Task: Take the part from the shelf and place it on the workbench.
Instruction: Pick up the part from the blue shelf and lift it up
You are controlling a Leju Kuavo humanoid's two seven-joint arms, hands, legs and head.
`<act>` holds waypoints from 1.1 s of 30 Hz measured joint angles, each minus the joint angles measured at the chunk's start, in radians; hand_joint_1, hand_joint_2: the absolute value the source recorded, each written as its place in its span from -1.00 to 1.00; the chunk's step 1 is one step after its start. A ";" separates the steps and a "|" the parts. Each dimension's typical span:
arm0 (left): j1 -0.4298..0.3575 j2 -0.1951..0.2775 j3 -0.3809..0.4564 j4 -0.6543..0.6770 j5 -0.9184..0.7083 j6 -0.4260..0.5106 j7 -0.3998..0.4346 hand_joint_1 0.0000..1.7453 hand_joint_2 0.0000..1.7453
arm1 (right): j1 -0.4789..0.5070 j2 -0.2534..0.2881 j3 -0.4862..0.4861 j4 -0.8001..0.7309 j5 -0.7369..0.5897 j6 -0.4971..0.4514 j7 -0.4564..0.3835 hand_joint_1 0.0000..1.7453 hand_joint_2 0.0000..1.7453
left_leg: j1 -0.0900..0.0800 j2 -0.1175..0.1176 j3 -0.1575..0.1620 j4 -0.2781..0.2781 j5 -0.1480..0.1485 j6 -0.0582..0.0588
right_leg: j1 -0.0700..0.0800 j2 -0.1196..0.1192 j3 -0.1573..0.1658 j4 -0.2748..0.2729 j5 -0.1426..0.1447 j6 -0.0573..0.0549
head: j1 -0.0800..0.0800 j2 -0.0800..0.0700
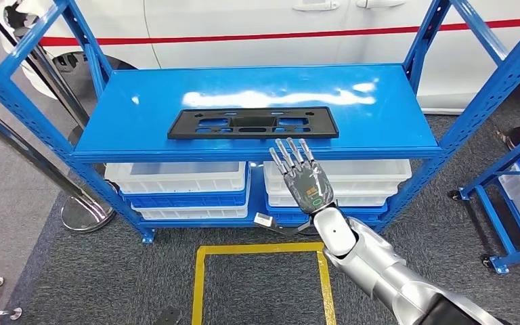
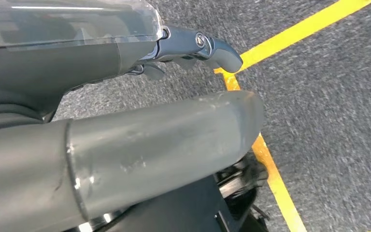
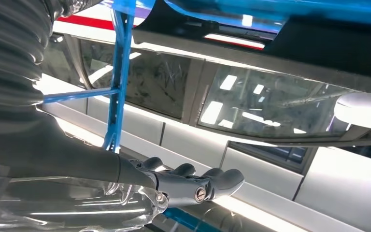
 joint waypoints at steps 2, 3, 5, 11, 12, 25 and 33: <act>0.001 0.000 0.000 0.000 0.000 0.001 0.000 -1.00 -1.00 | 0.003 0.000 -0.003 0.000 0.000 0.000 -0.005 -1.00 1.00 | 0.000 0.000 -0.062 0.115 -0.035 -0.002 | 0.003 0.000 0.002 0.000 -0.002 -0.004 | 0.000 0.000; 0.002 0.000 -0.001 0.000 0.000 0.002 0.000 -1.00 -1.00 | 0.005 0.000 -0.004 0.000 0.000 0.000 -0.007 -1.00 1.00 | 0.000 0.000 -0.076 0.133 -0.028 -0.001 | 0.005 0.000 0.004 0.001 -0.004 -0.005 | 0.000 0.000; 0.002 0.000 -0.001 0.000 0.000 0.002 0.000 -1.00 -1.00 | 0.006 0.000 -0.007 0.000 0.000 0.000 -0.008 -1.00 1.00 | -0.002 0.000 -0.049 0.056 0.038 0.009 | 0.008 0.003 0.010 0.001 -0.007 -0.005 | 0.000 0.000; -0.003 0.002 -0.004 0.000 0.000 0.002 0.000 -1.00 -1.00 | 0.005 0.000 -0.017 -0.002 0.000 0.000 -0.014 -1.00 1.00 | -0.012 -0.002 0.042 -0.148 0.105 0.041 | 0.011 0.003 0.015 -0.002 -0.014 0.018 | 0.000 0.000; -0.003 0.002 -0.005 0.000 0.000 0.002 0.000 -1.00 -1.00 | 0.004 0.000 -0.019 -0.002 0.000 0.000 -0.015 -1.00 1.00 | -0.010 -0.002 0.047 -0.156 0.108 0.044 | 0.011 0.003 0.014 0.002 -0.020 0.024 | 0.000 0.000; -0.004 -0.001 -0.008 0.000 0.000 0.000 -0.002 -1.00 -1.00 | 0.006 0.000 -0.029 0.001 0.000 0.000 -0.025 -1.00 1.00 | -0.007 -0.005 0.054 -0.138 0.083 0.027 | 0.002 0.001 -0.018 0.014 0.000 0.034 | 0.000 0.000; -0.001 -0.001 -0.008 0.000 0.003 0.002 -0.003 -1.00 -1.00 | 0.009 0.001 -0.029 0.001 0.000 0.000 -0.022 -1.00 1.00 | 0.000 -0.003 -0.078 0.137 -0.039 0.000 | 0.000 0.000 -0.001 0.003 -0.004 -0.003 | 0.000 0.000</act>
